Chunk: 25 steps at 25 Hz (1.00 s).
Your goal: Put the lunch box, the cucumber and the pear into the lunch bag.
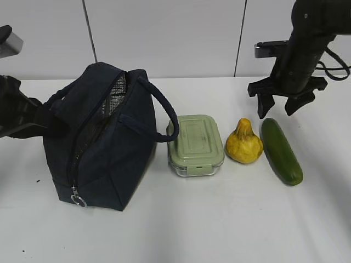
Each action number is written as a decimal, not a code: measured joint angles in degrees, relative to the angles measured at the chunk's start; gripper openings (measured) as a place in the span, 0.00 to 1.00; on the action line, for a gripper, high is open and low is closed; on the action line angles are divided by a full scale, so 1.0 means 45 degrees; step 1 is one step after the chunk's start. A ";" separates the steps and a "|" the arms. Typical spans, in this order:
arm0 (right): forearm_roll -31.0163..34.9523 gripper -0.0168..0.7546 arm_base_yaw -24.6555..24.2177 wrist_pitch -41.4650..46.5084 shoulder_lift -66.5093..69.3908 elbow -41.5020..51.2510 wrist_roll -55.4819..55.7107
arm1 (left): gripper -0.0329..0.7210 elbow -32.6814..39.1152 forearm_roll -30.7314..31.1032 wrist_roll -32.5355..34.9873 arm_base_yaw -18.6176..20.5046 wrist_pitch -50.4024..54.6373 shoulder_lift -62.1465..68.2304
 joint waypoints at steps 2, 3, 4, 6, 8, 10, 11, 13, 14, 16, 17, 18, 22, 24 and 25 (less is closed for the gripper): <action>0.0047 0.71 0.0000 0.0052 0.0314 -0.0210 0.0000 | 0.02 0.0000 0.0000 0.0000 0.0000 0.0000 0.0000; 0.0047 0.71 0.0000 0.0070 0.0458 -0.0236 0.0000 | 0.02 0.0000 0.0000 0.0000 0.0000 0.0000 0.0000; 0.0047 0.71 0.0000 0.0121 0.0602 -0.0260 0.0000 | 0.02 0.0000 0.0000 0.0000 0.0000 0.0000 0.0000; 0.0047 0.71 -0.0055 0.0235 0.0867 -0.0256 0.0000 | 0.02 0.0000 0.0012 0.0000 0.0000 0.0000 0.0000; 0.0047 0.71 -0.0083 0.0328 0.1071 -0.0256 0.0000 | 0.02 0.0000 0.0024 0.0000 0.0000 0.0000 0.0000; 0.0024 0.71 -0.0080 0.0477 0.1253 -0.0256 0.0000 | 0.02 0.0000 0.0024 0.0000 0.0000 0.0000 0.0000; 0.0024 0.69 -0.0080 0.0572 0.1353 -0.0256 0.0000 | 0.02 0.0000 0.0024 0.0000 0.0000 0.0000 0.0000; 0.0000 0.61 -0.0080 0.0630 0.1473 -0.0264 -0.0048 | 0.02 0.0000 0.0024 0.0004 0.0000 0.0000 0.0000; 0.0000 0.58 -0.0080 0.0660 0.1473 -0.0290 -0.0077 | 0.02 0.0000 0.0024 0.0004 0.0000 0.0000 0.0000; -0.0050 0.54 -0.0080 0.0736 0.1473 -0.0426 -0.0125 | 0.02 0.0000 0.0024 0.0004 0.0000 -0.0012 0.0000; -0.0077 0.53 -0.0080 0.0816 0.1473 -0.0545 -0.0153 | 0.02 0.0000 0.0024 0.0004 0.0000 -0.0012 0.0000; -0.0104 0.53 -0.0080 0.0903 0.1447 -0.0736 -0.0177 | 0.02 0.0000 0.0024 0.0004 0.0000 -0.0012 0.0000; -0.0123 0.53 -0.0080 0.1260 0.0958 -0.1697 -0.0173 | 0.02 0.0000 0.0024 0.0004 0.0000 -0.0012 0.0000; 0.0095 0.53 -0.0080 0.1587 0.0457 -0.2348 -0.0381 | 0.02 0.0000 0.0024 0.0004 0.0000 -0.0012 0.0000; 0.0450 0.53 -0.0089 0.1744 0.0161 -0.2657 -0.0645 | 0.02 0.0000 0.0024 0.0004 0.0000 -0.0012 0.0000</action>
